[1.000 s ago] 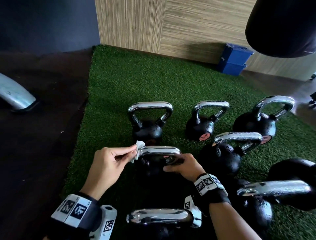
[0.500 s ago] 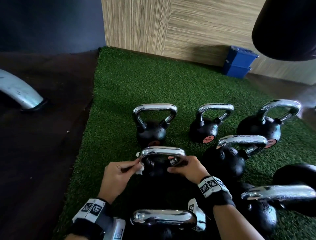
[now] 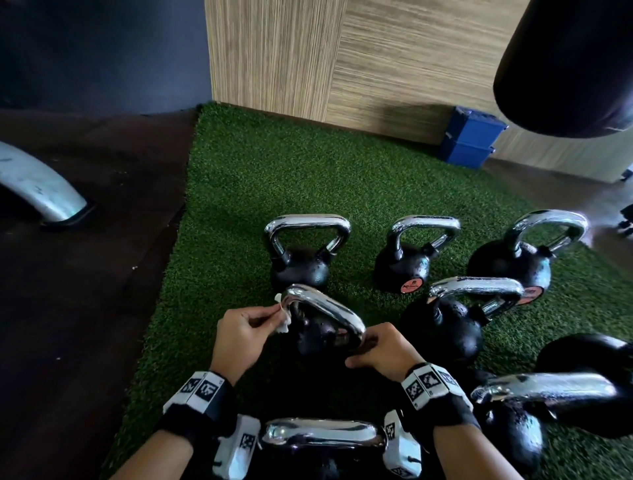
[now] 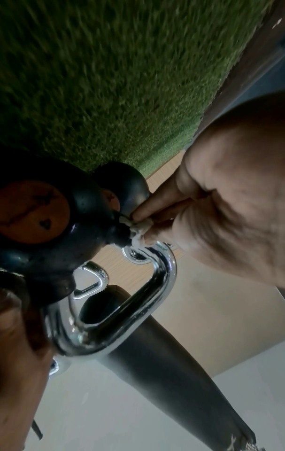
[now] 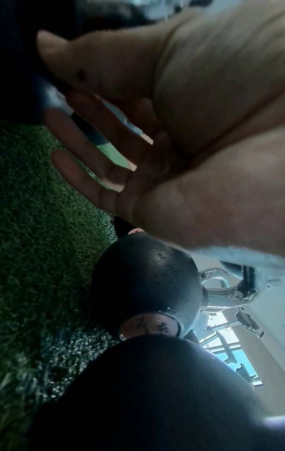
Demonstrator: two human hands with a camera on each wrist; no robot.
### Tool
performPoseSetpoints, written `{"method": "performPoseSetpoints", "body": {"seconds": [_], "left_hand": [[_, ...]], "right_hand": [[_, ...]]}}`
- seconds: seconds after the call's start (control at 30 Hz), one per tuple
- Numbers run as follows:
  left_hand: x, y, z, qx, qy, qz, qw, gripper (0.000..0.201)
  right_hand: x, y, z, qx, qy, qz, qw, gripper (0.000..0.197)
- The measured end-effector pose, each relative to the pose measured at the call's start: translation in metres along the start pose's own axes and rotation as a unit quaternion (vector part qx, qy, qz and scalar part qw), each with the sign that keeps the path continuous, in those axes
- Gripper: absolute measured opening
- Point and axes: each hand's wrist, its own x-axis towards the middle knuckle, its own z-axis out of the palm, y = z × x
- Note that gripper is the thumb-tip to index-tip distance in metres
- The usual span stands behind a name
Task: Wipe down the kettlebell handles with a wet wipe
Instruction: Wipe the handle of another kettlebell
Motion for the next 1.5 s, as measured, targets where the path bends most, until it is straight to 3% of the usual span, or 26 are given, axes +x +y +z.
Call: {"method": "performPoseSetpoints", "body": {"seconds": [0.1, 0.3, 0.37, 0.47, 0.53, 0.63, 0.73, 0.87, 1.03, 1.17, 1.27, 1.43, 1.5], "left_hand": [[0.021, 0.016, 0.012, 0.058, -0.023, 0.001, 0.998, 0.009], [0.043, 0.046, 0.045, 0.062, -0.057, 0.004, 0.996, 0.010], [0.044, 0.047, 0.047, 0.077, -0.073, 0.014, 0.994, 0.006], [0.042, 0.041, 0.040, 0.082, -0.101, 0.003, 0.991, 0.014], [0.040, 0.039, 0.038, 0.102, -0.102, 0.019, 0.989, 0.022], [0.040, 0.044, 0.041, 0.125, -0.083, 0.034, 0.988, 0.015], [0.046, 0.053, 0.042, 0.081, -0.078, 0.027, 0.993, 0.014], [0.053, 0.057, 0.037, 0.040, -0.077, 0.073, 0.994, 0.024], [0.057, 0.057, 0.038, -0.094, -0.116, -0.008, 0.989, 0.024], [0.049, 0.062, 0.030, -0.211, -0.161, -0.045, 0.963, 0.020], [0.046, 0.062, 0.020, -0.199, -0.225, -0.053, 0.952, 0.028], [0.044, 0.069, 0.012, -0.188, -0.205, -0.055, 0.959, 0.028], [0.039, 0.071, 0.010, -0.197, -0.240, -0.079, 0.947, 0.025]], "right_hand": [[-0.003, -0.005, -0.004, -0.025, -0.051, -0.029, 0.998, 0.038], [-0.005, -0.023, -0.001, 0.005, -0.134, -0.026, 0.991, 0.035], [0.003, -0.021, 0.000, 0.019, -0.101, -0.022, 0.994, 0.037], [0.015, -0.027, 0.003, 0.055, 0.002, -0.004, 0.998, 0.019], [0.022, -0.030, 0.007, 0.061, -0.020, -0.011, 0.998, 0.049], [0.025, -0.032, 0.015, 0.069, -0.080, -0.010, 0.994, 0.038], [0.023, -0.028, 0.017, 0.087, -0.063, 0.012, 0.994, 0.042], [0.019, -0.027, 0.018, 0.127, -0.070, 0.008, 0.989, 0.032], [0.020, -0.023, 0.018, 0.134, -0.066, 0.019, 0.989, 0.034], [0.019, -0.022, 0.017, 0.144, -0.068, 0.012, 0.987, 0.032], [0.018, -0.019, 0.016, 0.154, -0.074, 0.002, 0.985, 0.027], [0.021, -0.021, 0.018, 0.157, -0.066, -0.007, 0.985, 0.034], [0.023, -0.020, 0.017, 0.153, -0.071, -0.006, 0.986, 0.027]]}}
